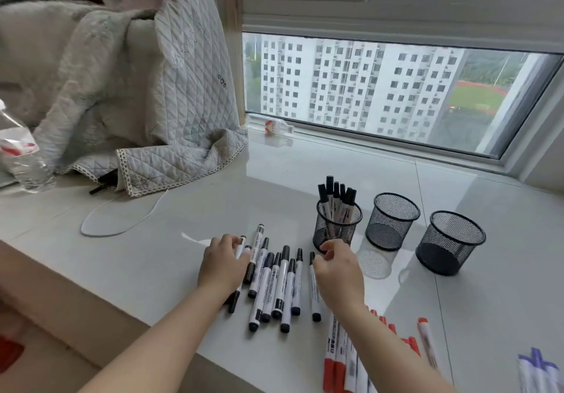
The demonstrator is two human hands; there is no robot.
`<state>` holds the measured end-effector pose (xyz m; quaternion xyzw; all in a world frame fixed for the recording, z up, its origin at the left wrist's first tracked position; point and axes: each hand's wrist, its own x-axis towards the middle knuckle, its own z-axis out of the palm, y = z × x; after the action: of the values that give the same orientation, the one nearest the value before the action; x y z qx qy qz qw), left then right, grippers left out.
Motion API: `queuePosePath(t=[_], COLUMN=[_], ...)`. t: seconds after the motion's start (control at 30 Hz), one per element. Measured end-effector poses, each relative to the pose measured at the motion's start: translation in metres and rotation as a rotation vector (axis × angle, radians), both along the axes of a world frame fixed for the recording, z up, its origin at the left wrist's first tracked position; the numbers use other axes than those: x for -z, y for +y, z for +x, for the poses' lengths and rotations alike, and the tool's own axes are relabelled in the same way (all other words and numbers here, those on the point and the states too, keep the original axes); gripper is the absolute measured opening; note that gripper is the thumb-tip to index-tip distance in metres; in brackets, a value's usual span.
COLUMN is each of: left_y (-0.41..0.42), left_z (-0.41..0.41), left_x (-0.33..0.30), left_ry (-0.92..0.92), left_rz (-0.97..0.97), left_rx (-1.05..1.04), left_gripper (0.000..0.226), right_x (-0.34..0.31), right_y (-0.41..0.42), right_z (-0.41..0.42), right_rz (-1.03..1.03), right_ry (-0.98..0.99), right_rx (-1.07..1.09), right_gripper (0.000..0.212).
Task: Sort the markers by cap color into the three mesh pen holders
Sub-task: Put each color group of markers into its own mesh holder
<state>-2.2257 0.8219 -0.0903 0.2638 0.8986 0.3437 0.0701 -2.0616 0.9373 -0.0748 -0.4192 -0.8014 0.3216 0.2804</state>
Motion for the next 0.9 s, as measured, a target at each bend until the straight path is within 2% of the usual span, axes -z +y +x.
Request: queuePosePath(t=[0.2, 0.37, 0.53, 0.67, 0.9], left_y=[-0.007, -0.012, -0.013, -0.010, -0.014], left_z=[0.005, 0.002, 0.000, -0.003, -0.001], left_x=[0.014, 0.017, 0.015, 0.013, 0.016], left_ry=[0.035, 0.062, 0.061, 0.066, 0.150], left_rz=[-0.170, -0.202, -0.236, -0.301, -0.301], left_rx=[-0.011, -0.031, -0.029, -0.009, -0.037], left_gripper=[0.052, 0.055, 0.053, 0.050, 0.040], right_x=[0.018, 0.017, 0.020, 0.019, 0.020], right_y=[-0.014, -0.025, -0.035, -0.037, -0.042], right_z=[-0.002, -0.015, -0.024, -0.026, -0.028], right_rz=[-0.069, 0.083, 0.134, 0.173, 0.193], right_ry=[-0.304, -0.640, -0.693, -0.719, -0.659], right_rx=[0.031, 0.039, 0.038, 0.049, 0.066], right_gripper=[0.047, 0.065, 0.075, 0.072, 0.063])
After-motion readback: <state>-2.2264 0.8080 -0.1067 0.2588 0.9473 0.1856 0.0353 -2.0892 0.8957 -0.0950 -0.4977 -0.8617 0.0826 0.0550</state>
